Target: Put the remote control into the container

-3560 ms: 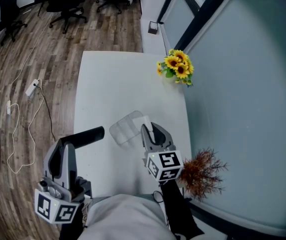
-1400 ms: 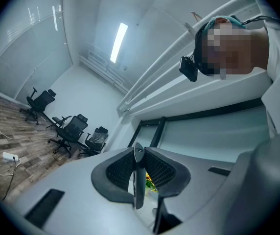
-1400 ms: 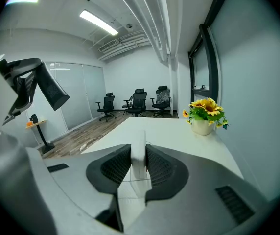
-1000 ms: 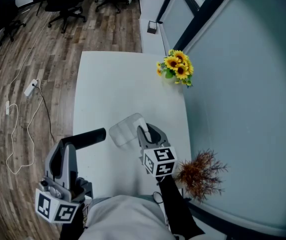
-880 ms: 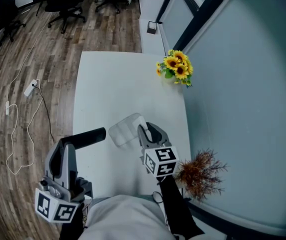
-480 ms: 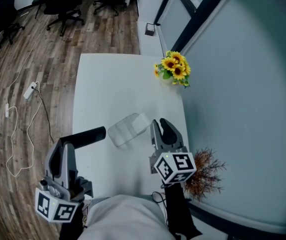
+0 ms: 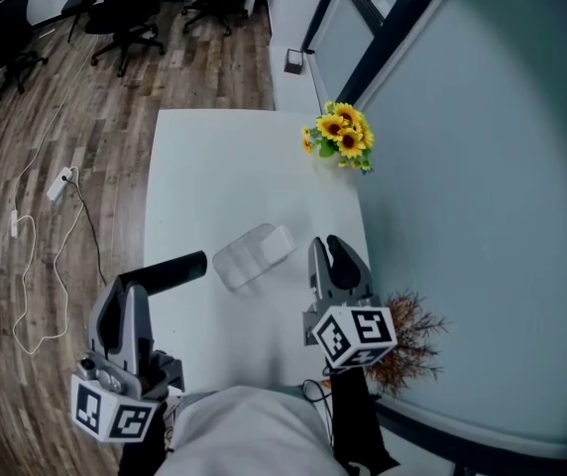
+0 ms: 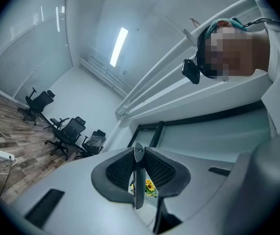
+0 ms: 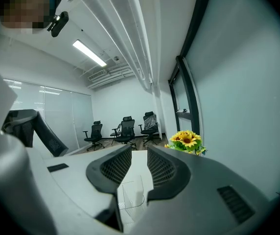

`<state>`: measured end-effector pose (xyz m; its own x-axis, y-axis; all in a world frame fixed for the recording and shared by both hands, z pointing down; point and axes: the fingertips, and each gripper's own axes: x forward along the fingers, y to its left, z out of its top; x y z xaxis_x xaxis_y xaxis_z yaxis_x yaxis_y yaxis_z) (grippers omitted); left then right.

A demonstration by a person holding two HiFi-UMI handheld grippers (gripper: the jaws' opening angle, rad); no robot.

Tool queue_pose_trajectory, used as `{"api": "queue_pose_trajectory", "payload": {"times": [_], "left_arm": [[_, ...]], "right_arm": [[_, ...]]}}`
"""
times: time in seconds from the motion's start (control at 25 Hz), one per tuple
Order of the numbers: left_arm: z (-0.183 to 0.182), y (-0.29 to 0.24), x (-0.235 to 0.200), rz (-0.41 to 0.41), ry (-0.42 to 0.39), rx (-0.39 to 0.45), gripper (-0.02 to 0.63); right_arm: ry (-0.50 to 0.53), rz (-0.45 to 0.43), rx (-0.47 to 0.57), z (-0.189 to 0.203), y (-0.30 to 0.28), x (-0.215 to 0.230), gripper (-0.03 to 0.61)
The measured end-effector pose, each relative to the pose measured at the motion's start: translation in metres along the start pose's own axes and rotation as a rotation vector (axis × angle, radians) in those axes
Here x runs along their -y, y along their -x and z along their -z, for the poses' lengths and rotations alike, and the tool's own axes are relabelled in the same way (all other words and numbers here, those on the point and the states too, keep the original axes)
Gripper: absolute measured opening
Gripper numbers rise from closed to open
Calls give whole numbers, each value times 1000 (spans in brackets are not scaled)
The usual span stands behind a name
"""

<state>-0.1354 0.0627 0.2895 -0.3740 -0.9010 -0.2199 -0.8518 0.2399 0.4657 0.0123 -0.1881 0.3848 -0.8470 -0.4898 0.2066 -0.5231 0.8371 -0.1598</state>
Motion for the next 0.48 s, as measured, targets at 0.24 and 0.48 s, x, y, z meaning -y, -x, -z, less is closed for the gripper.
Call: {"api": "queue_pose_trajectory", "payload": {"times": [0.24,0.48], "left_arm": [[-2,3,1,2,29,16,72],[-4,5,2,17,44,29,72]], "right_arm": [[-9,4,13,-6,3,-1,91],[-11,6,25,-9,5,-1,91]]}}
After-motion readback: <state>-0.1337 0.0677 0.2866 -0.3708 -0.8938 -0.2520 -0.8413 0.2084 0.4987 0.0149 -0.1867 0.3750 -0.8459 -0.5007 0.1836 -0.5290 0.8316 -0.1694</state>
